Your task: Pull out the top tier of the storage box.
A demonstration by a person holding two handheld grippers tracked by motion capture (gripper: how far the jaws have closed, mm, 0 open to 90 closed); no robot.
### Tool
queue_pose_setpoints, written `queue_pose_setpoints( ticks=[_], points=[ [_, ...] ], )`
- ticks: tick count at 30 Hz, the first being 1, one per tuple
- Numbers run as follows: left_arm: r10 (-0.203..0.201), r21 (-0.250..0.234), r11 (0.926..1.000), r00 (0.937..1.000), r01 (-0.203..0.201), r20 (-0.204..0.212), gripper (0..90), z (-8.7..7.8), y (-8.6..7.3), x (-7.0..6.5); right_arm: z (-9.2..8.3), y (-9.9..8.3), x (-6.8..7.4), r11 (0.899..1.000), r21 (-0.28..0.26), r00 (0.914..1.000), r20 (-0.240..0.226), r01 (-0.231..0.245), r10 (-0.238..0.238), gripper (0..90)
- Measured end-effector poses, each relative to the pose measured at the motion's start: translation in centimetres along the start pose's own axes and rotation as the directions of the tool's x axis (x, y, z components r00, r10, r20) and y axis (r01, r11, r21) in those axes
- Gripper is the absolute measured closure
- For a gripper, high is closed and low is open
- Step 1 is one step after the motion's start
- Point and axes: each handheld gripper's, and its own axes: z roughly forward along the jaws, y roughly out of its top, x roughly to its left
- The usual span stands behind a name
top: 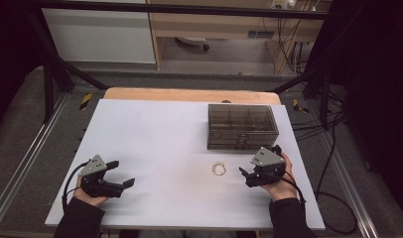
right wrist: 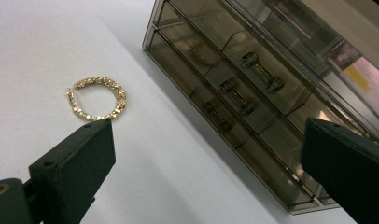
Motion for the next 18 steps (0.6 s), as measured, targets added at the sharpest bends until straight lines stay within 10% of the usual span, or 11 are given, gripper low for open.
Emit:
queue_pose_setpoints(
  ticks=[18],
  points=[
    [0.0,0.004,1.0,1.0,0.0,0.001,4.1,0.09,-0.04,-0.01,0.79,0.61,0.94,0.987,0.041,0.9836,0.083,0.158,-0.161,7.9]
  ],
)
